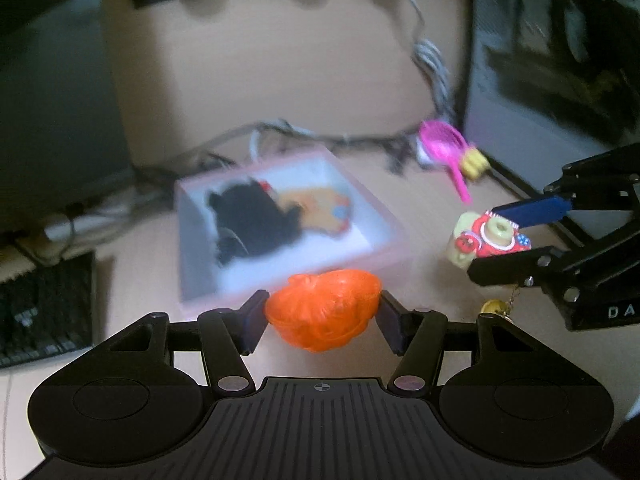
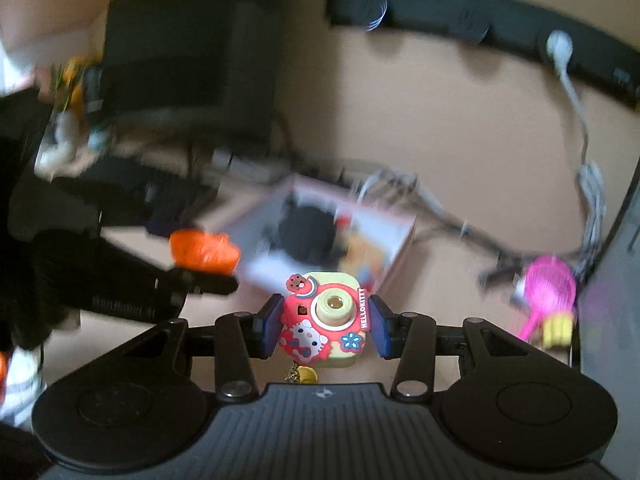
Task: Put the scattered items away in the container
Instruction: 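Grasp the orange toy with the left tool while the right holds the Hello Kitty toy, then lower both toys into the pink box and open both tools, then grasp the pink toy net with the right tool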
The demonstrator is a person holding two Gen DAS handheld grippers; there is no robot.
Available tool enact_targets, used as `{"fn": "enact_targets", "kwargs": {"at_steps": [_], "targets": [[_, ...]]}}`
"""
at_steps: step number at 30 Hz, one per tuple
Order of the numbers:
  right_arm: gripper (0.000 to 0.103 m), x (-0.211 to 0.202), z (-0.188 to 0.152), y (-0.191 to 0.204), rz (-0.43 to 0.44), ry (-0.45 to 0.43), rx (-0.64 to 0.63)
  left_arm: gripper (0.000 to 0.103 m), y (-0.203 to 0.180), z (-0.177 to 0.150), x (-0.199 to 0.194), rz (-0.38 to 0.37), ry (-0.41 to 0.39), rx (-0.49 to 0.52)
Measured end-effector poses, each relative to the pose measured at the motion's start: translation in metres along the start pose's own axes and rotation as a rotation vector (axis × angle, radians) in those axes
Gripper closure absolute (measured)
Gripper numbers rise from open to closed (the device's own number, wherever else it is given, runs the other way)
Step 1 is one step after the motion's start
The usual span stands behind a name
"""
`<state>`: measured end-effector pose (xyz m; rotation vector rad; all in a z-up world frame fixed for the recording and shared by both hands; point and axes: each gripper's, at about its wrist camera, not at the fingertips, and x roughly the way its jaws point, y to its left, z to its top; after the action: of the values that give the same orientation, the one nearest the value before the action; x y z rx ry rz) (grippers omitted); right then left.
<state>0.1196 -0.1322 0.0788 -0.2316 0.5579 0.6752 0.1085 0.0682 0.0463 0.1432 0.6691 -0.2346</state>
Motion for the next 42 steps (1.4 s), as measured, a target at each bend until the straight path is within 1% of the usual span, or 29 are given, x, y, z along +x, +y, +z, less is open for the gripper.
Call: {"fn": "enact_targets", "kwargs": {"at_steps": [3, 5, 8, 9, 10, 11, 12, 14, 15, 16, 18, 20, 22, 24, 27, 29, 31, 32, 35, 38, 39, 41, 42], "targets": [[0.059, 0.010, 0.031, -0.012, 0.005, -0.072, 0.051, 0.040, 0.016, 0.024, 0.003, 0.022, -0.057, -0.003], [0.059, 0.021, 0.049, -0.019, 0.018, -0.097, 0.090, 0.040, 0.026, 0.039, 0.009, 0.029, -0.092, -0.010], [0.058, 0.044, 0.067, -0.032, 0.067, -0.094, 0.151, 0.040, 0.038, 0.053, 0.023, 0.036, -0.117, -0.019], [0.055, 0.052, 0.071, -0.036, 0.088, -0.085, 0.173, 0.036, 0.040, 0.056, 0.029, 0.034, -0.116, -0.022], [0.051, 0.059, 0.073, -0.041, 0.091, -0.080, 0.193, 0.031, 0.044, 0.058, 0.036, 0.027, -0.108, -0.027], [0.051, 0.063, 0.074, -0.045, 0.075, -0.080, 0.206, 0.020, 0.048, 0.059, 0.042, 0.020, -0.102, -0.032], [0.051, 0.067, 0.074, -0.049, 0.058, -0.083, 0.214, 0.014, 0.050, 0.059, 0.049, 0.020, -0.095, -0.038], [0.045, 0.069, 0.069, -0.057, 0.026, -0.090, 0.232, 0.014, 0.054, 0.058, 0.059, 0.019, -0.076, -0.043], [0.039, 0.072, 0.066, -0.063, -0.002, -0.091, 0.240, 0.013, 0.055, 0.056, 0.062, 0.014, -0.067, -0.046], [0.037, 0.073, 0.060, -0.068, -0.039, -0.087, 0.243, 0.012, 0.055, 0.053, 0.064, 0.007, -0.058, -0.053], [0.037, 0.079, 0.046, -0.082, -0.118, -0.053, 0.254, 0.009, 0.052, 0.048, 0.061, -0.023, -0.046, -0.072], [0.037, 0.088, 0.030, -0.093, -0.201, -0.013, 0.268, 0.008, 0.044, 0.045, 0.056, -0.078, -0.039, -0.085], [0.037, 0.097, 0.014, -0.101, -0.297, 0.022, 0.265, 0.006, 0.028, 0.039, 0.053, -0.150, -0.024, -0.091], [0.037, 0.107, 0.002, -0.109, -0.375, 0.045, 0.268, 0.005, 0.009, 0.033, 0.052, -0.240, 0.009, -0.075], [0.037, 0.118, -0.010, -0.119, -0.459, 0.060, 0.272, 0.004, -0.025, 0.018, 0.053, -0.375, 0.070, -0.001], [0.039, 0.125, -0.014, -0.125, -0.498, 0.066, 0.269, 0.004, -0.043, 0.008, 0.056, -0.425, 0.106, 0.055], [0.043, 0.134, -0.012, -0.131, -0.509, 0.064, 0.290, 0.004, -0.048, 0.002, 0.064, -0.438, 0.149, 0.056], [0.043, 0.139, -0.011, -0.133, -0.502, 0.057, 0.312, 0.004, -0.046, 0.001, 0.067, -0.434, 0.158, 0.045], [0.049, 0.158, -0.005, -0.143, -0.485, 0.050, 0.392, 0.003, -0.036, 0.000, 0.074, -0.405, 0.168, 0.005], [0.049, 0.186, -0.002, -0.152, -0.540, 0.054, 0.427, 0.003, -0.032, -0.004, 0.080, -0.403, 0.198, -0.017], [0.049, 0.194, -0.002, -0.156, -0.559, 0.064, 0.437, 0.003, -0.032, -0.006, 0.081, -0.401, 0.204, -0.021], [0.050, 0.210, -0.002, -0.165, -0.561, 0.097, 0.455, 0.003, -0.030, -0.007, 0.085, -0.392, 0.208, -0.034], [0.054, 0.216, -0.002, -0.168, -0.558, 0.113, 0.451, 0.003, -0.028, -0.008, 0.084, -0.386, 0.207, -0.041]]}}
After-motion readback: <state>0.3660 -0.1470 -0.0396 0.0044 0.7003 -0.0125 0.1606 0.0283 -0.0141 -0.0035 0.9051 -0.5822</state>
